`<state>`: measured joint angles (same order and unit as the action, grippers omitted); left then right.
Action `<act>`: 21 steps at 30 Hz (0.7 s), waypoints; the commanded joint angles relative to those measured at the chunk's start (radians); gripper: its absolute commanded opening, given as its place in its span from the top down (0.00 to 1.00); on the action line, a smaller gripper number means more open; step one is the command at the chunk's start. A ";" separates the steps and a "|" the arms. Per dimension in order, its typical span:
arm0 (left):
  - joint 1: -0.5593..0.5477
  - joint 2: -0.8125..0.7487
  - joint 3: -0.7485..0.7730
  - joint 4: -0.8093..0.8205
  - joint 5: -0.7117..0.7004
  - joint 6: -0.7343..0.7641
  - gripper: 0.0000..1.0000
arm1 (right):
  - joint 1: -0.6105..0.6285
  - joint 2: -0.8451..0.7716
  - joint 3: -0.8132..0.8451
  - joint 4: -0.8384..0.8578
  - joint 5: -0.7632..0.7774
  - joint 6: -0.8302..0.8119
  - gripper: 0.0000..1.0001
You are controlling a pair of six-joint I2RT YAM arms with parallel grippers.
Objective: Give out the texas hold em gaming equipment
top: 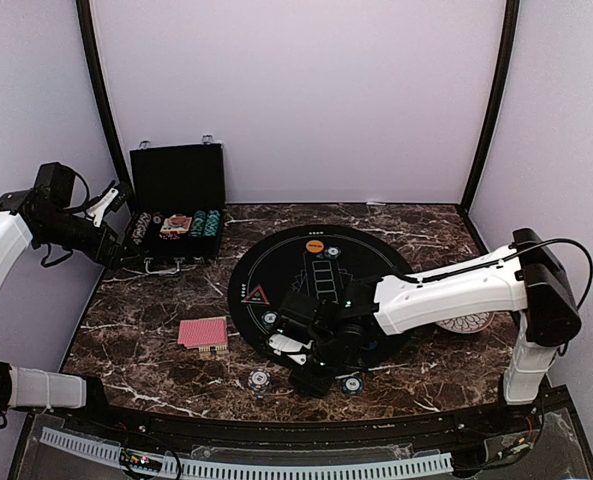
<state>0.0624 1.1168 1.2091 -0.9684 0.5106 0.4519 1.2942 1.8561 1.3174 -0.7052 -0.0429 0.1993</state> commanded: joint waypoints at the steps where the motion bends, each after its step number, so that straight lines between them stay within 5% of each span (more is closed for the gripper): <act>1: -0.004 -0.026 0.001 -0.024 0.001 0.006 0.01 | 0.011 0.005 0.026 0.000 0.021 0.009 0.60; 11: -0.005 -0.030 -0.001 -0.021 -0.004 0.005 0.01 | 0.010 -0.021 0.093 -0.062 0.070 0.001 0.83; 21: -0.005 -0.027 -0.011 -0.005 0.000 -0.002 0.01 | -0.152 0.004 0.282 -0.056 0.113 0.000 0.84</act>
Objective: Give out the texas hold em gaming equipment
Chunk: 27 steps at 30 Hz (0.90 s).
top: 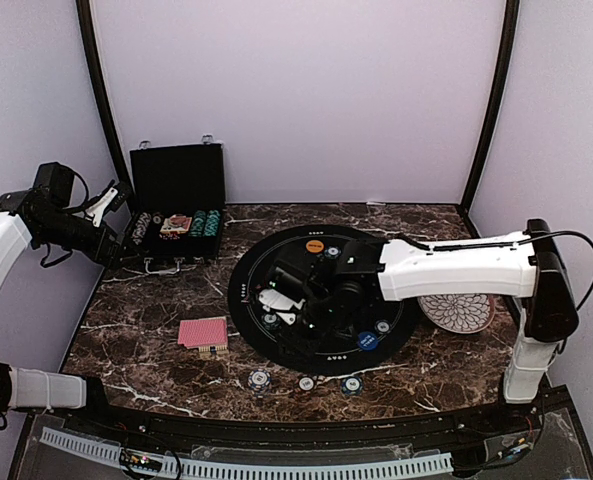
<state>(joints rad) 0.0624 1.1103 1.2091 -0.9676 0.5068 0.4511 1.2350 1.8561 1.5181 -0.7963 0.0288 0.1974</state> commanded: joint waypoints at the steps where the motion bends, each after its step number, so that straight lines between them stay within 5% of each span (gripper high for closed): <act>1: -0.004 -0.020 -0.013 -0.004 0.003 -0.001 0.01 | -0.117 0.024 0.104 0.046 0.048 0.001 0.85; 14: -0.006 -0.009 -0.002 -0.003 0.011 -0.012 0.01 | -0.329 0.464 0.521 0.078 0.036 0.006 0.88; 27: -0.006 0.001 -0.005 0.002 0.011 -0.016 0.01 | -0.342 0.588 0.582 0.118 -0.065 0.043 0.84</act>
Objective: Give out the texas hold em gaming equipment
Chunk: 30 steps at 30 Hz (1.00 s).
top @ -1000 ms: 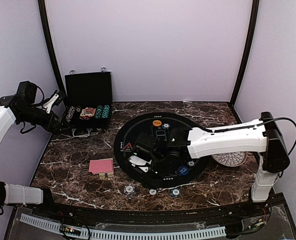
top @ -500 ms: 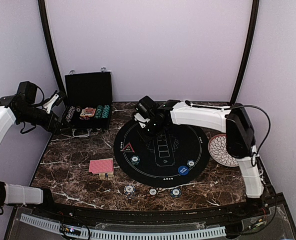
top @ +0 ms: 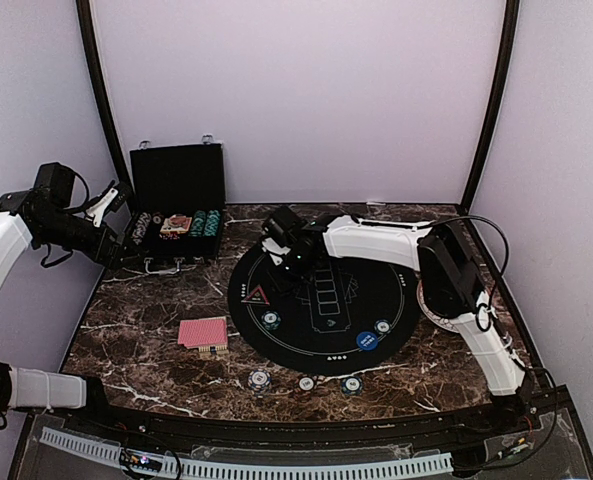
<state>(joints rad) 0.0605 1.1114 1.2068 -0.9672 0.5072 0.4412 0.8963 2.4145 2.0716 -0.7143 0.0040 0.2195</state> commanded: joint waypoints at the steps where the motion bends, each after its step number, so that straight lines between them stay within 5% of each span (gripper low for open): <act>1: -0.005 0.002 -0.003 0.003 0.010 -0.007 0.01 | -0.003 0.033 0.027 0.036 -0.043 0.021 0.84; 4: -0.004 0.006 -0.005 0.006 0.012 -0.010 0.01 | -0.003 0.037 0.018 0.042 -0.047 0.022 0.77; 9: -0.004 0.004 -0.010 0.010 0.010 -0.012 0.01 | -0.006 0.038 0.018 0.038 -0.042 0.019 0.46; 12: -0.004 0.002 -0.012 0.010 0.008 -0.011 0.01 | -0.008 0.027 0.029 0.032 -0.042 0.011 0.36; 20: -0.005 0.003 -0.012 0.011 0.007 -0.009 0.01 | -0.006 -0.132 -0.036 0.009 -0.017 -0.013 0.33; 30: -0.005 0.002 -0.007 0.009 0.007 0.000 0.01 | 0.143 -0.563 -0.550 0.000 0.046 -0.010 0.25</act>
<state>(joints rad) 0.0605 1.1198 1.2064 -0.9661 0.5068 0.4343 0.9409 1.9755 1.6890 -0.6960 0.0185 0.2054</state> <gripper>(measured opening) 0.988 0.717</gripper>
